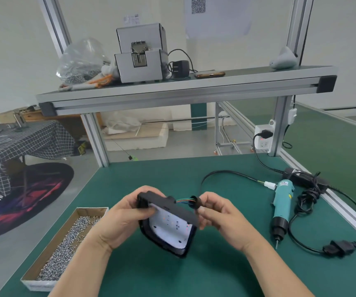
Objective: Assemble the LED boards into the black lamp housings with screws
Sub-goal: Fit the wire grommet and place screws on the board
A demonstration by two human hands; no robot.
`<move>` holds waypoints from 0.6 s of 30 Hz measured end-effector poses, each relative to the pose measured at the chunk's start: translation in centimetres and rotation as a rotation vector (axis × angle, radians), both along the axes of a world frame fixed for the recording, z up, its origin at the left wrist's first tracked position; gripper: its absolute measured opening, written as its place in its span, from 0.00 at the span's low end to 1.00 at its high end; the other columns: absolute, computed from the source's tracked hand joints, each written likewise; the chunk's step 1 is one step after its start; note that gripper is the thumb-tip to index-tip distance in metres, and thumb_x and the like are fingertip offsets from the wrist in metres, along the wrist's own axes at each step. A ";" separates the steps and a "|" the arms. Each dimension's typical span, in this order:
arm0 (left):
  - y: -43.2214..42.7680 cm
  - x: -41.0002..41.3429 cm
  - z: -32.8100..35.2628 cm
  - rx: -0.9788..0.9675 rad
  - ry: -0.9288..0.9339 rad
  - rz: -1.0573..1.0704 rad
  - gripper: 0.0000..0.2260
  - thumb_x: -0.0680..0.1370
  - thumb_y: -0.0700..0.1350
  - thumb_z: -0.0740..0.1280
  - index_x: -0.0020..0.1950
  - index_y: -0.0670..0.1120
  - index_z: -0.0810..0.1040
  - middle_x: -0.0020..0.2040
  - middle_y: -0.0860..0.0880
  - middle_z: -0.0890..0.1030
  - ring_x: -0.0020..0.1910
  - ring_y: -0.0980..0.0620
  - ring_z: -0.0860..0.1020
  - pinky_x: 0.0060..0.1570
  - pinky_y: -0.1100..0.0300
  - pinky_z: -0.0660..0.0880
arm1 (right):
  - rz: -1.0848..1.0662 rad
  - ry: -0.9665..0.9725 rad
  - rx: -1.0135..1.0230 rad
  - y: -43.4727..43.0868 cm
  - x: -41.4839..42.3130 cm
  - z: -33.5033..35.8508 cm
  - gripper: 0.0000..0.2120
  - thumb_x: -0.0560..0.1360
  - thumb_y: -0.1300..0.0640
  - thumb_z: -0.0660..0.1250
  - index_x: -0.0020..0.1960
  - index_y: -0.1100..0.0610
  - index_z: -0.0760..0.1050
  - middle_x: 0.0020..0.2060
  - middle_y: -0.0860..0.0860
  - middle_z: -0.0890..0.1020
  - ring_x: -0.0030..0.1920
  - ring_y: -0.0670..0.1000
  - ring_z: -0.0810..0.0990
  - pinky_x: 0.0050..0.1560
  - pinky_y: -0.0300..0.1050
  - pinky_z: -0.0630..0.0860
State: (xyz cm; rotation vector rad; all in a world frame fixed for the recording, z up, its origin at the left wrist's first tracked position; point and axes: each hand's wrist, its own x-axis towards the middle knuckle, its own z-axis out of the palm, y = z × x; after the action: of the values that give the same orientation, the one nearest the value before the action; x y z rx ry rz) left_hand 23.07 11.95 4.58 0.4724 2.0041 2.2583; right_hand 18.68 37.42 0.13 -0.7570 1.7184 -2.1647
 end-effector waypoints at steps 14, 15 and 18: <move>0.4 1.2 3.8 -0.522 0.325 0.565 0.19 0.81 0.37 0.64 0.66 0.57 0.78 0.62 0.60 0.81 0.68 0.62 0.74 0.73 0.60 0.63 | -0.386 0.462 0.327 -3.1 0.9 -1.3 0.10 0.79 0.53 0.68 0.39 0.51 0.73 0.30 0.43 0.69 0.32 0.44 0.64 0.34 0.39 0.63; 1.4 1.9 3.9 -0.767 0.454 0.461 0.21 0.80 0.44 0.66 0.71 0.61 0.73 0.66 0.64 0.77 0.72 0.65 0.68 0.75 0.64 0.57 | -0.390 0.526 0.363 -3.7 1.1 -1.6 0.08 0.79 0.52 0.67 0.41 0.50 0.74 0.32 0.43 0.71 0.33 0.44 0.67 0.35 0.40 0.67; 4.9 2.7 2.0 -1.403 0.549 0.145 0.27 0.83 0.50 0.59 0.81 0.60 0.55 0.74 0.63 0.67 0.78 0.61 0.56 0.79 0.55 0.39 | -0.303 0.669 0.450 -4.7 1.9 -2.5 0.06 0.79 0.53 0.62 0.54 0.47 0.77 0.46 0.41 0.81 0.45 0.47 0.79 0.48 0.46 0.78</move>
State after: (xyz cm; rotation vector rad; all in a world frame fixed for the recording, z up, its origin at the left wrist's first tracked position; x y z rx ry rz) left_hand 25.77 16.81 6.60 0.7494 3.2079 0.2794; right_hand 20.60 32.72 -2.39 -1.2370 2.6785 -1.6549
